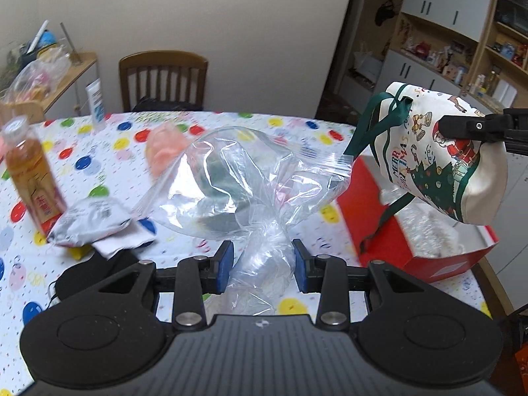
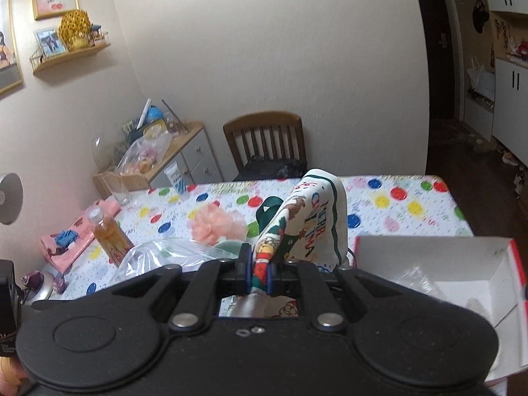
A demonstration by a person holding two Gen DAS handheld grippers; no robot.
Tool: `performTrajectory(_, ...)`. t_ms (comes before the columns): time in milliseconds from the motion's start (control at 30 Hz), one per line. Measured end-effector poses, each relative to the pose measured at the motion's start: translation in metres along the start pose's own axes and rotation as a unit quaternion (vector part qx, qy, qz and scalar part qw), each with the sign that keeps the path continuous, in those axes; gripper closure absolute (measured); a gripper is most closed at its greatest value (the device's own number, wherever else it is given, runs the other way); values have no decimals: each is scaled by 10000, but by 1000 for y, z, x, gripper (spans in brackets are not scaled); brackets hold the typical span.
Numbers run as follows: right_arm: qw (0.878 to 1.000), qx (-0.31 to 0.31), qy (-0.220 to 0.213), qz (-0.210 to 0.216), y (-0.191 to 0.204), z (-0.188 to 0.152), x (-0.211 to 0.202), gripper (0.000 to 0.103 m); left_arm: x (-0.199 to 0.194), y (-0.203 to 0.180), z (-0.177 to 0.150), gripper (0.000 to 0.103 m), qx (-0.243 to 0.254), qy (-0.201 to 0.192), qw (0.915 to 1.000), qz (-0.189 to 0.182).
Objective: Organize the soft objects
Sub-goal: 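Lift and carry the zip bag and Christmas pouch into the red box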
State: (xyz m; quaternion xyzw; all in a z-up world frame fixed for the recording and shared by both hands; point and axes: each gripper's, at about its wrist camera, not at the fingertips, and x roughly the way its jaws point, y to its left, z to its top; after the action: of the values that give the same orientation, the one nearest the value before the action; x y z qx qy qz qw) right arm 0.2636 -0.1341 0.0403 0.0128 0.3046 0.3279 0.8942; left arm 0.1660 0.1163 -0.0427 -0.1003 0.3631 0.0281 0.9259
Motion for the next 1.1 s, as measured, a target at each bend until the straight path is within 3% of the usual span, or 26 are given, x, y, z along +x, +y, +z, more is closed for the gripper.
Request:
performTrajectory(567, 9980, 189, -226, -557, -82, 1, -53, 96, 16, -97, 33, 67, 601, -180, 9968, -493)
performTrajectory(1100, 9938, 192, 248, -1065, -158, -25, -40, 96, 71, -200, 39, 66, 1149, 142, 9902, -783)
